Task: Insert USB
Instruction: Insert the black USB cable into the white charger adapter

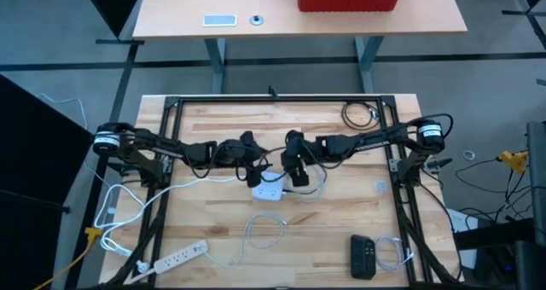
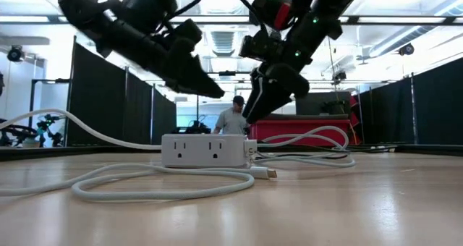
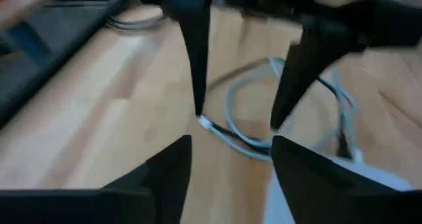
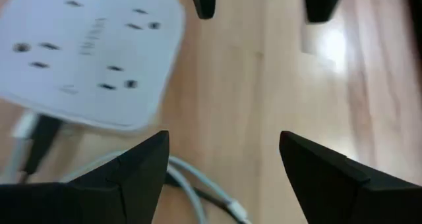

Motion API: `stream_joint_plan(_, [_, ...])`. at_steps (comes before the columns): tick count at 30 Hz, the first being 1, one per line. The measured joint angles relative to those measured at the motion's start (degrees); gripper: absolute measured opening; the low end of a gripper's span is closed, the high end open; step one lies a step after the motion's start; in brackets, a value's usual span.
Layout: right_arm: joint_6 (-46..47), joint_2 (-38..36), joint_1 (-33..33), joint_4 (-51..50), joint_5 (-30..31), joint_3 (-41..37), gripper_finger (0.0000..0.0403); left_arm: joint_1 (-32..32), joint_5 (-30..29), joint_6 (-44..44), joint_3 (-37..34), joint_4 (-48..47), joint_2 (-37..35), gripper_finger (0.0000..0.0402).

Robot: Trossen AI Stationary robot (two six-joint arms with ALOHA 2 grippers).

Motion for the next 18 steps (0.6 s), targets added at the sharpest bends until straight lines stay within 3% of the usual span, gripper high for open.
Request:
stream_joint_plan(8, [-0.1,0.1,-3.9,0.1,0.1,0.6,0.0289,2.2,-1.9,0.5,9.7,-17.6,-2.2,0.0265])
stream_joint_plan(15, [2.2,-0.1,-3.9,-2.1,0.5,4.4,0.0296,2.2,-1.9,4.1,16.7,-33.1,-5.1,0.0270])
stream_joint_plan(18, [8.0,-0.4,-3.2,-6.8,0.6,7.6,0.0293,1.8,-1.8,-0.6,17.3,-36.7,-6.2,0.0267])
